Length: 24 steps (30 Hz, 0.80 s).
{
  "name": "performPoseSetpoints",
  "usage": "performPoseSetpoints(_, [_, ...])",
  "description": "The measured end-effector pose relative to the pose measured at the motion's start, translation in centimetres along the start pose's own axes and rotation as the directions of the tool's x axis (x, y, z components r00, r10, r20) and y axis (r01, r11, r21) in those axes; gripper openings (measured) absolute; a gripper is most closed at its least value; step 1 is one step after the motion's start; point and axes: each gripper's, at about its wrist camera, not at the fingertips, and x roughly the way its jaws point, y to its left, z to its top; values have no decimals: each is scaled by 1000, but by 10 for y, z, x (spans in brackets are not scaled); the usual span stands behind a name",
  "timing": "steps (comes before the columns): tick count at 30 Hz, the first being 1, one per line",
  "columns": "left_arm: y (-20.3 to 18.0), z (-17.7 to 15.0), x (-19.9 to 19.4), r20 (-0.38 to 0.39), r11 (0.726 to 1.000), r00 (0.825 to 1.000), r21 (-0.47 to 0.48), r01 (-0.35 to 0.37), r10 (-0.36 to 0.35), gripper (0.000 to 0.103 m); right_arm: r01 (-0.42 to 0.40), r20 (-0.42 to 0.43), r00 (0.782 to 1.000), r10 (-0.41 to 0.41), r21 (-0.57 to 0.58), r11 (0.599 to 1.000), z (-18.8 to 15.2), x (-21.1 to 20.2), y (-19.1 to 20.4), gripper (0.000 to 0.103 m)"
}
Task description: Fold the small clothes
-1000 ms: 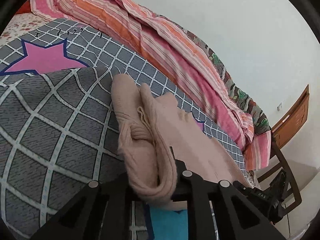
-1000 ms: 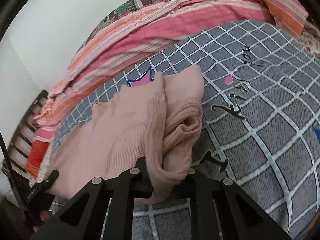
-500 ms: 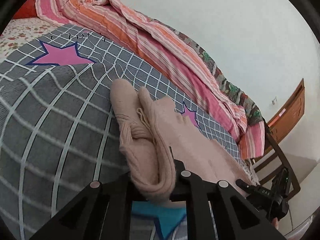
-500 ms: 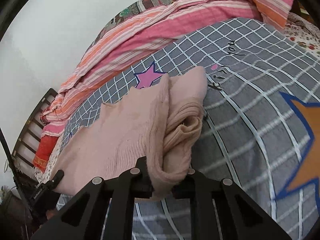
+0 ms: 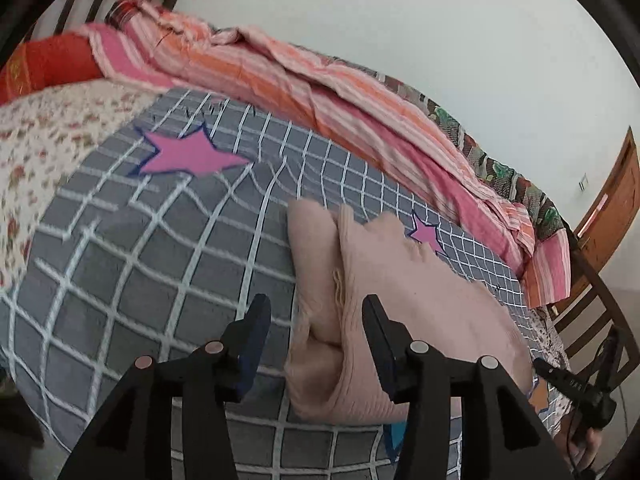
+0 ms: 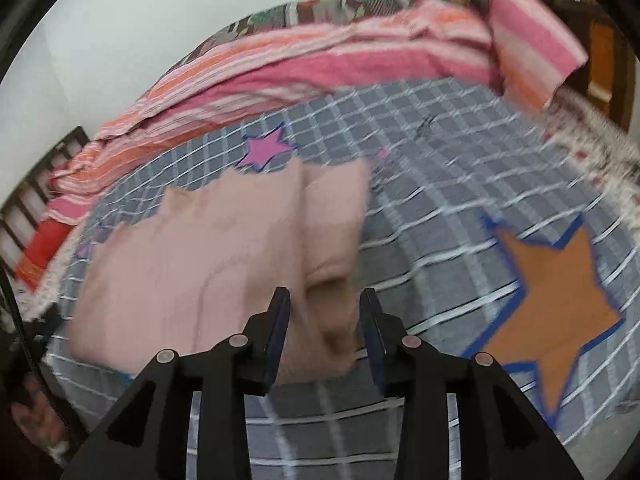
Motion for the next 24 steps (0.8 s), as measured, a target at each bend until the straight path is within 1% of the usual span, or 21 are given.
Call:
performPoseSetpoints(3, [-9,9,7,-7,999,1000,36,-3,4,46,-7,15,1000,7,-2,1000,13,3,0,36])
performPoseSetpoints(6, [-22,20,20,-26,997,1000,83,-1,3,46,-8,26,1000,9,-21,1000,25,10,9,36])
performPoseSetpoints(10, [-42,38,39,-20,992,1000,130,4,-1,51,-6,42,999,9,-59,998,43,28,29,36])
performPoseSetpoints(13, [-56,47,62,-37,987,999,163,-6,12,51,21,38,999,-18,-69,997,57,50,40,36])
performPoseSetpoints(16, [-63,51,83,-58,982,998,187,-14,25,51,24,11,1000,-23,-59,998,66,69,45,36])
performPoseSetpoints(19, [-67,54,104,-68,973,994,222,-63,80,50,37,-17,999,-38,-41,998,77,90,46,36])
performPoseSetpoints(21, [-67,56,119,-89,969,991,233,-76,99,50,52,-43,998,-54,-39,998,80,104,47,36])
performPoseSetpoints(23, [-64,57,132,-102,967,988,236,-93,120,47,62,-81,995,-66,-53,997,80,119,48,36])
performPoseSetpoints(24, [-61,55,139,-110,966,985,239,-104,133,41,66,-101,992,-72,-65,996,80,128,50,36])
